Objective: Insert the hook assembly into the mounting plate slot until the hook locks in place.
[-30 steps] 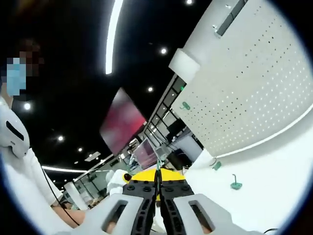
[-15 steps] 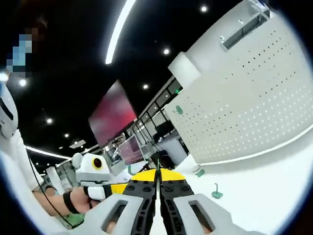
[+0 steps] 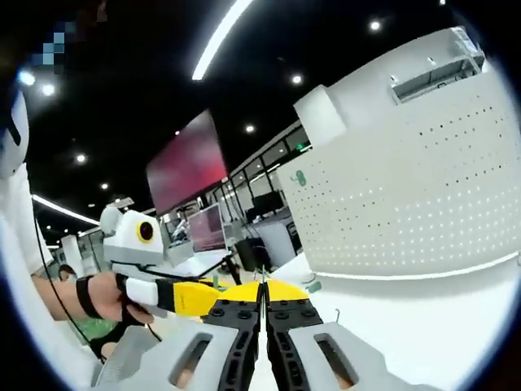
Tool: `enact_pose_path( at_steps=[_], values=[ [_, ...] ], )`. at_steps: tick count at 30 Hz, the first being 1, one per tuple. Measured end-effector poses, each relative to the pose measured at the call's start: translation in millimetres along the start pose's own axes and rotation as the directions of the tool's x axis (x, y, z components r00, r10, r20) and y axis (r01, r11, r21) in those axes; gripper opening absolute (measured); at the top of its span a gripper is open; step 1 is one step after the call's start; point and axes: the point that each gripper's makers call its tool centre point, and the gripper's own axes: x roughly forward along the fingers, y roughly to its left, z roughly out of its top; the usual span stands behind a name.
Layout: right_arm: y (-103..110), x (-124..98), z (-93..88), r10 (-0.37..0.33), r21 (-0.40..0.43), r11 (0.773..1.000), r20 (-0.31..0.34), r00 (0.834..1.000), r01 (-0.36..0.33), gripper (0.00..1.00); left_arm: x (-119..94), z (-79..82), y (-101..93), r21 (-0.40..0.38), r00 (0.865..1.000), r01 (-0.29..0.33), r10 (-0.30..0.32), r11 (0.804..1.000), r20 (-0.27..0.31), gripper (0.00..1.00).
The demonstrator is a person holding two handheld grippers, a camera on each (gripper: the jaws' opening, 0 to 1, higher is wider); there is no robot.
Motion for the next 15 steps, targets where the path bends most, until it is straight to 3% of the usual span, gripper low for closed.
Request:
enact_pose_path(
  at_steps=[15],
  values=[
    [10,6,-6.5,0.020,-0.120,0.992,-0.035,0.999,-0.024,0.00,2,-6.1,10.7,0.048,0.997,-0.059,0.061,0.997,-0.045,0.03]
  ],
)
